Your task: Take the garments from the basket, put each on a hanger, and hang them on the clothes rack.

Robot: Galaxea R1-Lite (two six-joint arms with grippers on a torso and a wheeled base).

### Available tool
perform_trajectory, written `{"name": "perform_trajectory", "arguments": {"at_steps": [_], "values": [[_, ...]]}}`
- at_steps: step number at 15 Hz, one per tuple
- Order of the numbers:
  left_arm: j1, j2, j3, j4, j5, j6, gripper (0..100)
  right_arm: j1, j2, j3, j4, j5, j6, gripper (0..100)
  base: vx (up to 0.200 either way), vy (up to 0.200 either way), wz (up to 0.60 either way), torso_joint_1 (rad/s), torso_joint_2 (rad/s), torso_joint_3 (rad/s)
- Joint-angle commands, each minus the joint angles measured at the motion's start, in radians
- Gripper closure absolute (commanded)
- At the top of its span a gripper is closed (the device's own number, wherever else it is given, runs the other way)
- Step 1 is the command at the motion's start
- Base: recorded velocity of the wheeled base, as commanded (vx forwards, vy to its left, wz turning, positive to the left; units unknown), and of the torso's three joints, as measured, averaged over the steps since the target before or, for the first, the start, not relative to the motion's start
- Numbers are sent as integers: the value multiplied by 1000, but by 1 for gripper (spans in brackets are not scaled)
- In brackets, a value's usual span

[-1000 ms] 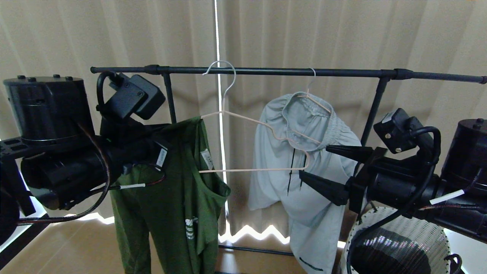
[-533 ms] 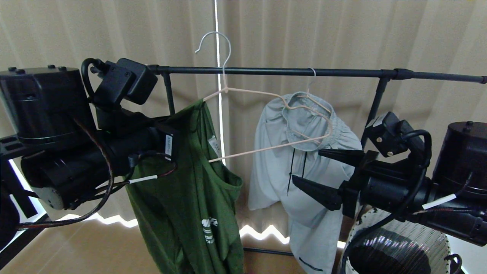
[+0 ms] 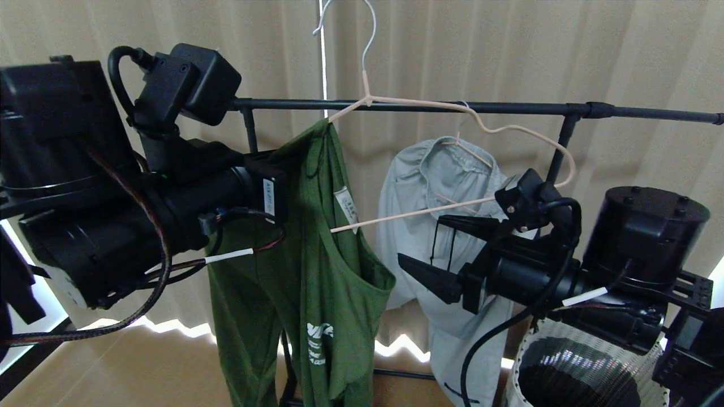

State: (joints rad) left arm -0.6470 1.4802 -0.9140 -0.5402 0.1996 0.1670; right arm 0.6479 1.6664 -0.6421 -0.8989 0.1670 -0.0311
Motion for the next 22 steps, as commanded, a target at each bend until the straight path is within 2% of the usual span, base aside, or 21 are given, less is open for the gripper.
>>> {"name": "perform_trajectory", "arguments": {"at_steps": [1, 8, 16, 17, 19, 22], "values": [[-26, -18, -2, 0, 0, 0, 100, -1, 61, -21, -2, 0, -1, 0, 0, 0, 0, 0, 0, 0], [-69, -61, -2, -1, -2, 2, 100, 1, 121, -40, -2, -6, -4, 0, 0, 0, 0, 0, 0, 0], [-49, -57, -16, 0, 1, 9, 100, -5, 85, 42, 2, -15, -9, 0, 0, 0, 0, 0, 0, 0], [-36, -55, -12, 0, 1, 11, 100, -8, 65, 65, 3, -17, -9, 100, 0, 0, 0, 0, 0, 0], [-17, -54, -9, 2, 3, 34, 100, -24, 27, 98, 3, -18, -10, 100, 0, 0, 0, 0, 0, 0], [32, -58, 34, 0, 3, 124, 100, -71, -23, 124, 11, -18, -10, 100, 0, 0, 0, 0, 0, 0]]}}
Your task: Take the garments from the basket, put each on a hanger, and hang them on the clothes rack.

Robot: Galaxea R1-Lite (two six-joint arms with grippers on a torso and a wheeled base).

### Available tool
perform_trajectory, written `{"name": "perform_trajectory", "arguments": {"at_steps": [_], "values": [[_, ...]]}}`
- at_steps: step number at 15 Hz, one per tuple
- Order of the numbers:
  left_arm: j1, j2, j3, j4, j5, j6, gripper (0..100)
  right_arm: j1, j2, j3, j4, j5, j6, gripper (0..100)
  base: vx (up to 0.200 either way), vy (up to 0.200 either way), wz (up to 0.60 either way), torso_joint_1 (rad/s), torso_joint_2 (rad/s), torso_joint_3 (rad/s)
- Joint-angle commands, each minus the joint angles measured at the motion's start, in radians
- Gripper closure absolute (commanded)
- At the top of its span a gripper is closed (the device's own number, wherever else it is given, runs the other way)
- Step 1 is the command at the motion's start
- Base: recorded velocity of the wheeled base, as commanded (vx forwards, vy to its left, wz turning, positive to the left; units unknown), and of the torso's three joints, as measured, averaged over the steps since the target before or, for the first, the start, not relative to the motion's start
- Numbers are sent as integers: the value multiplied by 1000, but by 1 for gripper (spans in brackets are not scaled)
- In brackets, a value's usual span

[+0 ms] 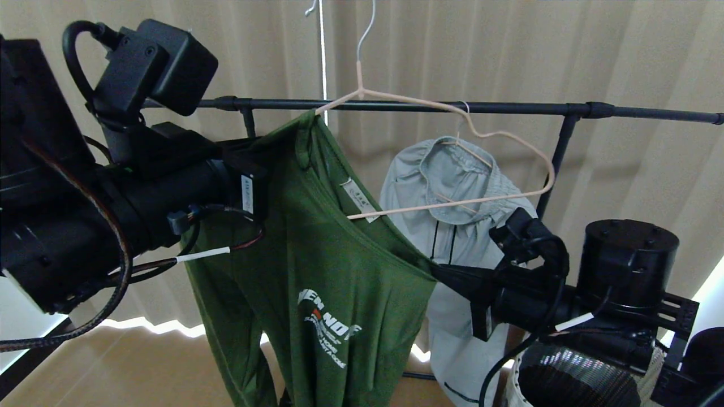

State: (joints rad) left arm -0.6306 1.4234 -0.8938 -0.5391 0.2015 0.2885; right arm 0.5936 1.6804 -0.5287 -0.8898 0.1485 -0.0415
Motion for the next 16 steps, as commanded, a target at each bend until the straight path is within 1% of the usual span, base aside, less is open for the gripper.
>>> {"name": "perform_trajectory", "arguments": {"at_steps": [1, 3, 5, 7, 8, 10, 11, 12, 13, 16], "values": [[28, -4, 39, -2, 1, 24, 100, -44, -47, 23, 0, 0, 0, 100, 0, 0, 0, 0, 0, 0], [55, -17, 67, -2, 3, 41, 100, -97, -56, 16, 0, 0, 0, 100, 0, 0, 0, 0, 0, 0], [89, -20, 93, -4, 3, 75, 100, -146, -54, 7, -1, 0, -1, 100, 0, 0, 0, 0, 0, 0], [123, -21, 136, -41, 3, 126, 100, -175, -53, -8, -3, 0, -6, 100, 0, 0, 0, 0, 0, 0], [132, -21, 150, -53, 1, 143, 100, -179, -53, -13, -3, 0, -6, 100, 0, 0, 0, 0, 0, 0], [180, -20, 248, -145, 1, 233, 100, -183, -54, -24, 2, 0, -8, 100, 0, 0, 0, 0, 0, 0], [195, -17, 273, -182, 1, 255, 100, -183, -53, -27, 2, 0, -8, 100, 0, 0, 0, 0, 0, 0], [198, -15, 277, -193, 1, 261, 100, -183, -53, -27, 2, 0, -8, 100, 0, 0, 0, 0, 0, 0], [216, -12, 294, -226, -1, 267, 100, -183, -53, -31, 2, 0, -9, 100, 0, 0, 0, 0, 0, 0], [226, -8, 311, -226, -2, 268, 100, -169, -54, -54, 3, 3, -21, 100, 0, 0, 0, 0, 0, 0]]}}
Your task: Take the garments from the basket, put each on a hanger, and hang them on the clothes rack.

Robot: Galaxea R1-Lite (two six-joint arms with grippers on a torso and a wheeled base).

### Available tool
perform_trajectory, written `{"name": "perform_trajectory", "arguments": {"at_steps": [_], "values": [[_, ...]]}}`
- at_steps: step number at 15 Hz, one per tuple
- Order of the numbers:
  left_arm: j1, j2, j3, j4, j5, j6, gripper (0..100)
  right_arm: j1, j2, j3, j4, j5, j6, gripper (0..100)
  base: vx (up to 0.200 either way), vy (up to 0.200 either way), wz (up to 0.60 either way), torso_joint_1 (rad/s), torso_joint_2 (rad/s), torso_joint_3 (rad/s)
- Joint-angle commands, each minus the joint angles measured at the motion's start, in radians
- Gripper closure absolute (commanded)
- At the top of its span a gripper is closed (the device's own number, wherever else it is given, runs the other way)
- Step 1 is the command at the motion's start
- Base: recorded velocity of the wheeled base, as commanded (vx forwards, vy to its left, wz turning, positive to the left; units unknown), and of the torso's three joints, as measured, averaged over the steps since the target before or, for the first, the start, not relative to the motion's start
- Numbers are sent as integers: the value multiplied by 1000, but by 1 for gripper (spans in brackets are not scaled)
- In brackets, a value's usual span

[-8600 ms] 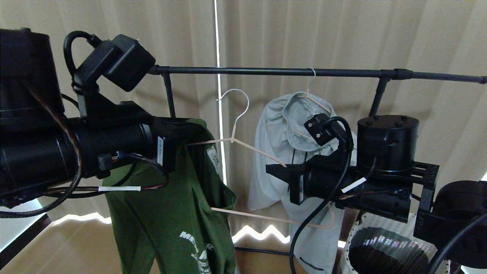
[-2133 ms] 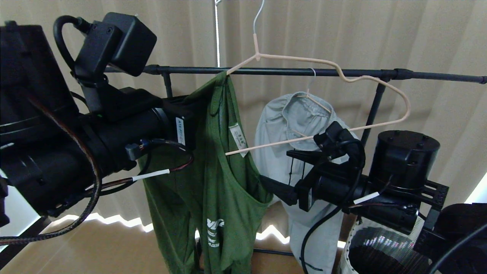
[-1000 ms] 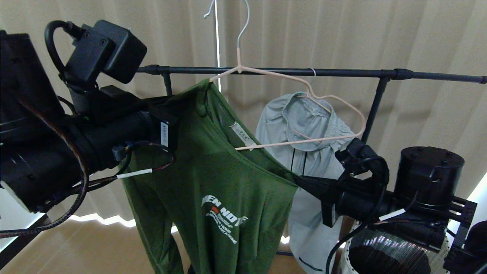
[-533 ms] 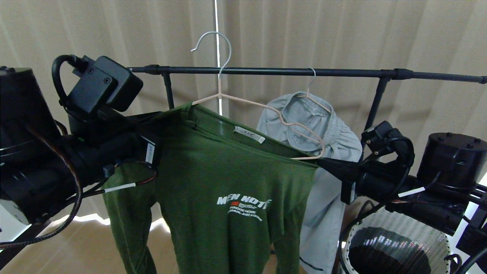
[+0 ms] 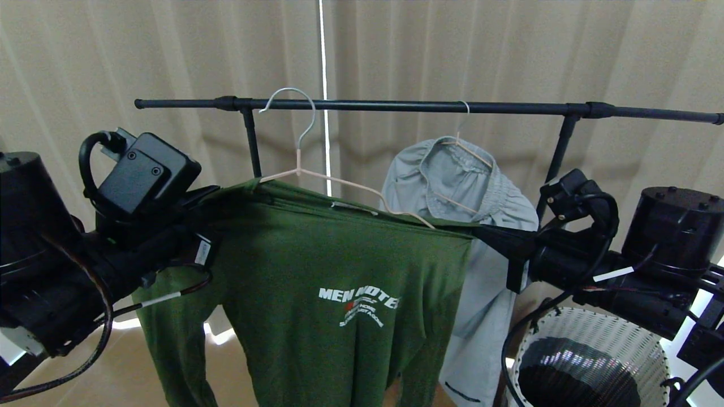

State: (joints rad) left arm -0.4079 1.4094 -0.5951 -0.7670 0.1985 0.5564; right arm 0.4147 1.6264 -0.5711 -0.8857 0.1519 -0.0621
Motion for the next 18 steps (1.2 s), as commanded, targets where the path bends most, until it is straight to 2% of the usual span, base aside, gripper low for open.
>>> {"name": "perform_trajectory", "arguments": {"at_steps": [1, 6, 7, 9, 13, 17, 18], "values": [[-3, 17, 15, 2, 2, 0, 100, 36, -2, -26, 2, 0, -8, 100, 0, 0, 0, 0, 0, 0], [-34, 54, 6, 0, 6, -10, 100, 121, -48, -81, 160, 6, -76, 100, 0, 0, 0, 0, 0, 0], [-51, 57, 0, -2, 7, -21, 100, 128, -57, -89, 189, 6, -88, 0, 0, 0, 0, 0, 0, 0], [-58, 68, -11, 0, 12, -33, 100, 128, -77, -104, 238, 6, -117, 0, 0, 0, 0, 0, 0, 0], [-48, 91, -15, -3, 52, -44, 100, 128, -95, -96, 222, 6, -143, 0, 0, 0, 0, 0, 0, 0], [-57, 105, -22, -8, 73, -96, 100, 128, -120, -113, 223, 8, -168, 0, 0, 0, 0, 0, 0, 0], [-68, 103, -25, -8, 73, -107, 100, 128, -112, -130, 229, 9, -226, 0, 0, 0, 0, 0, 0, 0]]}}
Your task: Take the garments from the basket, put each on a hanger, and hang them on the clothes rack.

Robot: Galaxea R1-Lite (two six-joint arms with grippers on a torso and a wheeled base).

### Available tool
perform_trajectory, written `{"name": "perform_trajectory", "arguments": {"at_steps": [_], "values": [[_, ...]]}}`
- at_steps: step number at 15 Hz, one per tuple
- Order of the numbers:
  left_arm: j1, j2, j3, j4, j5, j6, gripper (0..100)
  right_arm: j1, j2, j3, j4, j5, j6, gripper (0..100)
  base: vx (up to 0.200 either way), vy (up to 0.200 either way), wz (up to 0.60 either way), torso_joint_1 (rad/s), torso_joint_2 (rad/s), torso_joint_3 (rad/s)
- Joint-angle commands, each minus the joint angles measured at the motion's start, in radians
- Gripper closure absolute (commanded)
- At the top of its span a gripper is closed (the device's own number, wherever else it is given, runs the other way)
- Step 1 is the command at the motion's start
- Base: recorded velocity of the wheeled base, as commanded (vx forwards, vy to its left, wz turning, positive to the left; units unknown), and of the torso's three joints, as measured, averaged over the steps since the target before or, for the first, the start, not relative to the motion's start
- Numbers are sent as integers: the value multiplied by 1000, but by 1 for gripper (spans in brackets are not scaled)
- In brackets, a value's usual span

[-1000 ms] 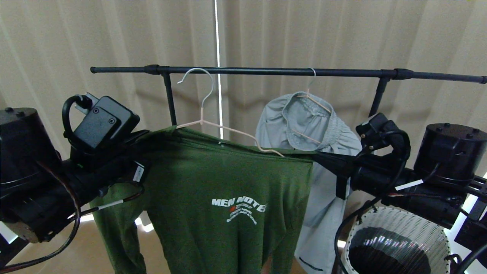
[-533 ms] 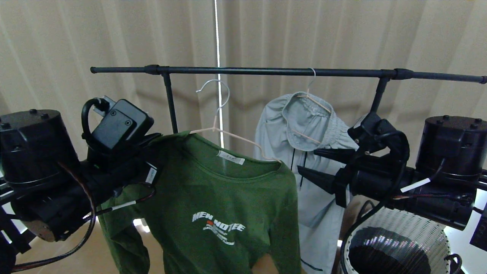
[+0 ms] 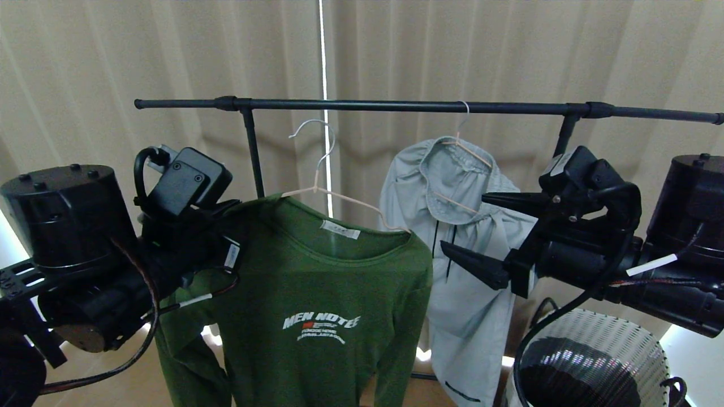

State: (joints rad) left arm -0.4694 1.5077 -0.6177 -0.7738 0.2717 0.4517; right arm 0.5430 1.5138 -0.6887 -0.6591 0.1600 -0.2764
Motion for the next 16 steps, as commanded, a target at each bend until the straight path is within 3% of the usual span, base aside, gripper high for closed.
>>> {"name": "perform_trajectory", "arguments": {"at_steps": [1, 7, 13, 16], "values": [[-12, 3, -2, -1, 0, -7, 100, 2, 3, -25, 7, 1, -30, 0, 0, 0, 0, 0, 0, 0], [-83, 9, -28, -1, 17, -38, 100, 84, 69, -121, 50, -8, -46, 0, 0, 0, 0, 0, 0, 0], [-124, -10, -13, -15, 21, -57, 100, 41, 192, -219, 49, -17, -81, 0, 0, 0, 0, 0, 0, 0], [-132, -9, 4, -48, 21, -57, 100, 43, 230, -247, 47, -96, -83, 0, 0, 0, 0, 0, 0, 0]]}}
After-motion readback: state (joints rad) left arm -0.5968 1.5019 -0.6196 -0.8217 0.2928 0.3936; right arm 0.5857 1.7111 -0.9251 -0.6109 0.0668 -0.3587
